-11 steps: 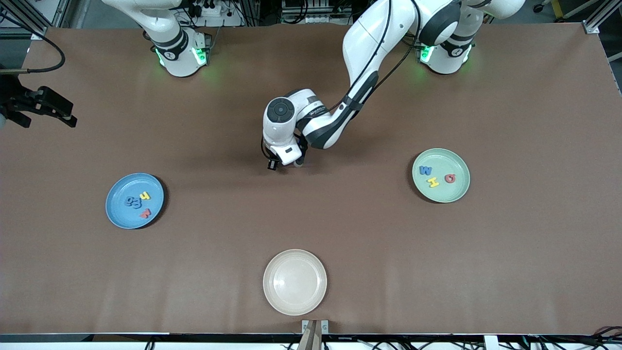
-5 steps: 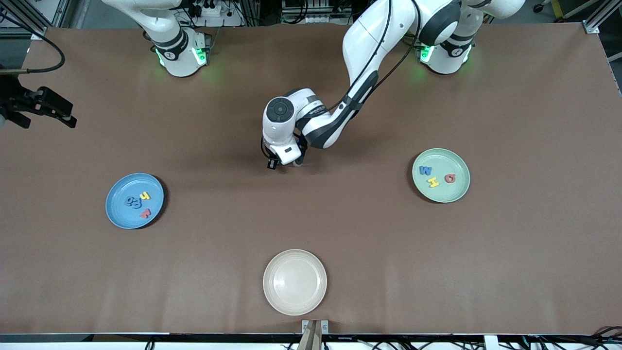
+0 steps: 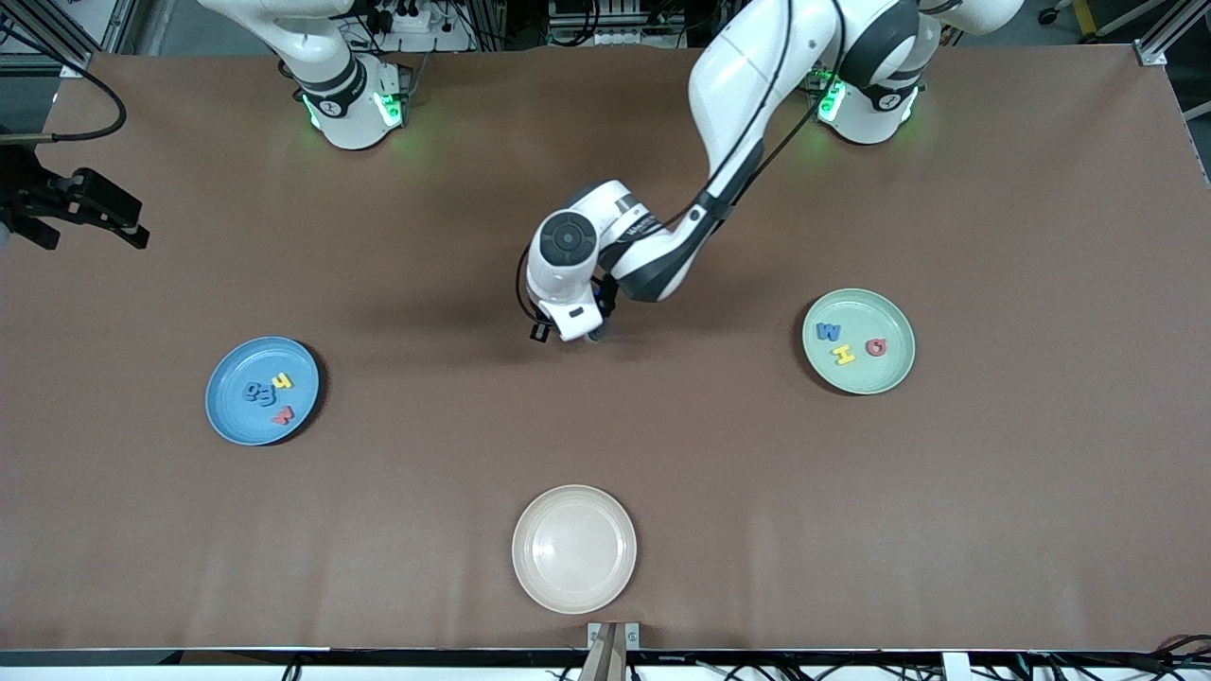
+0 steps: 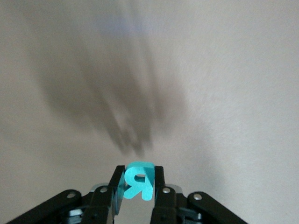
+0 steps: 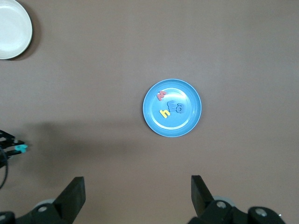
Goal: Sort upper and lower case letters into plates
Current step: 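Carry the R to the green plate and open the left gripper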
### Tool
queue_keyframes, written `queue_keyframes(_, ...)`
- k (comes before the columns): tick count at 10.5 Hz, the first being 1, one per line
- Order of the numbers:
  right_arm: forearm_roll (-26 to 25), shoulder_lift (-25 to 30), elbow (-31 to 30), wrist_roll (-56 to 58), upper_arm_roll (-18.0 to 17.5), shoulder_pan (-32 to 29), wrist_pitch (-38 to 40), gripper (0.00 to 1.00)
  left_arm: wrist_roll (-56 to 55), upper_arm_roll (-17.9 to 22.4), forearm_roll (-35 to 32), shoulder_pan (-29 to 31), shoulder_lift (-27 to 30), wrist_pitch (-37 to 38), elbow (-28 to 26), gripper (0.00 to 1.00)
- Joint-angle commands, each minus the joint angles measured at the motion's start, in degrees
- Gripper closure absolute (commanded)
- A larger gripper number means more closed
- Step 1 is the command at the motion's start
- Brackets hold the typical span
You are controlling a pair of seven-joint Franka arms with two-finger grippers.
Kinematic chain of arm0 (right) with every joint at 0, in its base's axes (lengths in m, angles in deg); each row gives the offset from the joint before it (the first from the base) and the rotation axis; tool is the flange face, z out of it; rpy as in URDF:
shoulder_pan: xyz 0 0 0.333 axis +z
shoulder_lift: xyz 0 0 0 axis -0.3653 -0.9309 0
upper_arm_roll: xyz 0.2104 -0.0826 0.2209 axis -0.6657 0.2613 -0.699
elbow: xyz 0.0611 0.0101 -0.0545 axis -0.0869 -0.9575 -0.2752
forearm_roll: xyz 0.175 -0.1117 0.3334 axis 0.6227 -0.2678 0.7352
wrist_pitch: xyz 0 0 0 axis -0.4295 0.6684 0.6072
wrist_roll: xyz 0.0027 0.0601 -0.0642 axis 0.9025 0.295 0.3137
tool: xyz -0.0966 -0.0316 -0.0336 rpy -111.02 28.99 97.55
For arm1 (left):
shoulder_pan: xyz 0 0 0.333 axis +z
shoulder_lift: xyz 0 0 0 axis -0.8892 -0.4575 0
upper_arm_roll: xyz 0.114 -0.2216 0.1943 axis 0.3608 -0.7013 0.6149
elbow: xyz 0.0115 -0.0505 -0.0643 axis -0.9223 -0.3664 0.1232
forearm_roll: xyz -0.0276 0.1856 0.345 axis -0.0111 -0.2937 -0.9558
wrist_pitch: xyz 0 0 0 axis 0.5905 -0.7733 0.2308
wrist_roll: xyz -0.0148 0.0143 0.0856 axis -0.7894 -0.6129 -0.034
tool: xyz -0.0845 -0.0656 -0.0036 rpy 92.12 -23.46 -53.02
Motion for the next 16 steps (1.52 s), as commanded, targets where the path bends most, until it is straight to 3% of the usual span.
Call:
queue_keyframes(1,0.67,0.23,0.55,0.77,-0.14,-0.37,0.52,0.00,8.57,0.12,2.58,3.70,5.13,9.54,-2.03,0.95)
queue_keyframes(3,0.67,0.23,0.47,0.77,-0.14,-0.37,0.52,0.00,19.62,0.29,2.76,7.83,8.47,15.19,-5.79,0.96)
queue_keyframes(6,0.67,0.23,0.55,0.68,-0.14,-0.37,0.44,0.00,43.85,0.73,1.97,17.47,21.27,15.65,-23.16,0.95)
queue_keyframes(9,0.67,0.23,0.55,0.68,-0.14,-0.46,0.52,0.00,62.34,0.73,1.80,26.28,29.20,15.73,-33.03,0.94)
queue_keyframes(13,0.67,0.31,0.55,0.68,-0.14,-0.46,0.61,0.00,91.51,0.82,-2.77,38.05,34.93,14.16,-43.50,0.92)
queue_keyframes(16,0.67,0.31,0.55,0.77,-0.14,-0.46,0.61,0.00,103.51,0.73,-3.04,43.08,35.38,5.22,-51.23,0.91)
